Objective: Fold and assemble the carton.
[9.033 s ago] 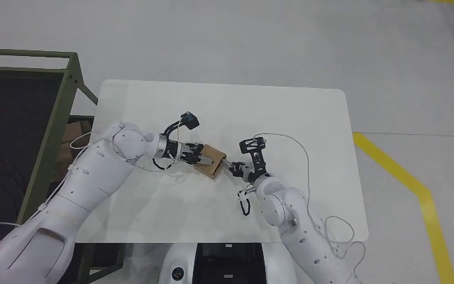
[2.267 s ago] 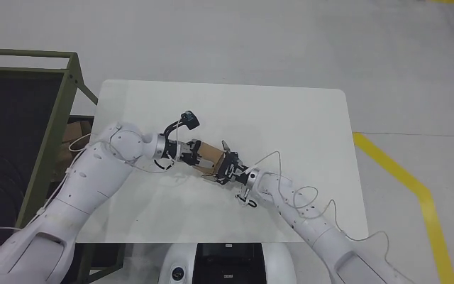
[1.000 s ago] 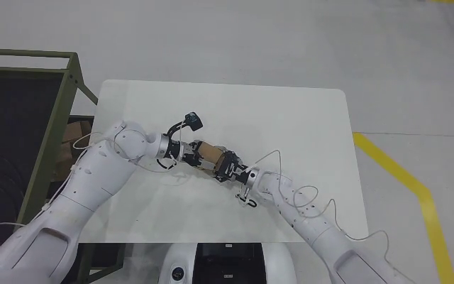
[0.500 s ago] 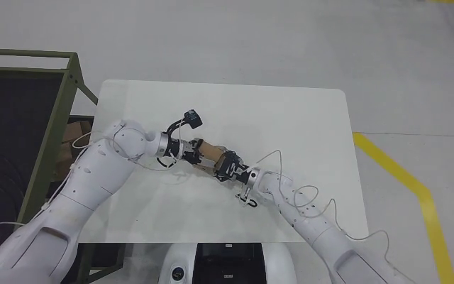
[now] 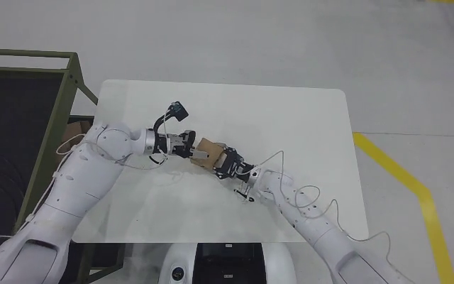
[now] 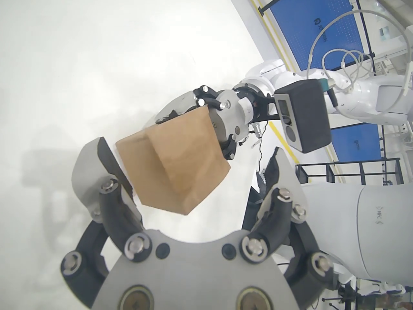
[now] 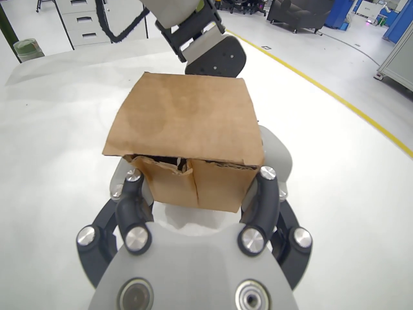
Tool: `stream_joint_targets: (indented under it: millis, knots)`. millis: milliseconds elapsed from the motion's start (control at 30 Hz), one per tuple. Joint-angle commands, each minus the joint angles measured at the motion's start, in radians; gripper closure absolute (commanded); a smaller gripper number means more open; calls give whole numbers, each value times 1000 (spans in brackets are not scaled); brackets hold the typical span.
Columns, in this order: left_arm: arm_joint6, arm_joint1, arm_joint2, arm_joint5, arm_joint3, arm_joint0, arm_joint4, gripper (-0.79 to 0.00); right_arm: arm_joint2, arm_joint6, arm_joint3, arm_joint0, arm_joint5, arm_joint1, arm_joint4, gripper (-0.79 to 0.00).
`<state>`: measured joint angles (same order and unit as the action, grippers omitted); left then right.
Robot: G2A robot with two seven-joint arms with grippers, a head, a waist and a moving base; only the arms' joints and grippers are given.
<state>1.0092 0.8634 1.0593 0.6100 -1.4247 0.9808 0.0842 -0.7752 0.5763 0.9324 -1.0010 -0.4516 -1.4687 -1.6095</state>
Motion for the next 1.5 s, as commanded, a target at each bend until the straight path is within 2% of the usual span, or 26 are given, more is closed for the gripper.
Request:
stream_joint_targets:
  millis: [0, 267, 367, 733, 833, 933, 1067, 1233, 1467]
  knots:
    - [-8, -8, 28, 5, -13, 24, -1, -785, -24, -9, 39, -13, 1, 11, -3, 0]
    - [-77, -44, 177, 39, -54, 138, -27, -785, -137, -88, 288, -115, 3, 66, -47, 0]
    - [-100, -56, 235, 77, -68, 197, -82, -785, -137, -88, 288, -115, 3, 66, -47, 0]
    - [-100, -56, 235, 77, -68, 197, -82, -785, -126, -114, 290, -119, 5, 63, -40, 0]
    - [-100, -56, 235, 77, -68, 197, -82, -785, -134, -81, 328, -123, 37, 65, -42, 0]
    - [-100, -56, 235, 77, -68, 197, -82, -785, -172, -23, 426, -151, 79, 79, -77, 0]
    - [-100, -56, 235, 77, -68, 197, -82, -785, -237, 0, 593, -209, 120, 101, -133, 0]
    - [-100, -56, 235, 77, -68, 197, -82, -785, -320, -37, 823, -280, 167, 122, -177, 0]
    - [-100, -56, 235, 77, -68, 197, -82, -785, -399, -160, 1120, -333, 184, 136, -200, 0]
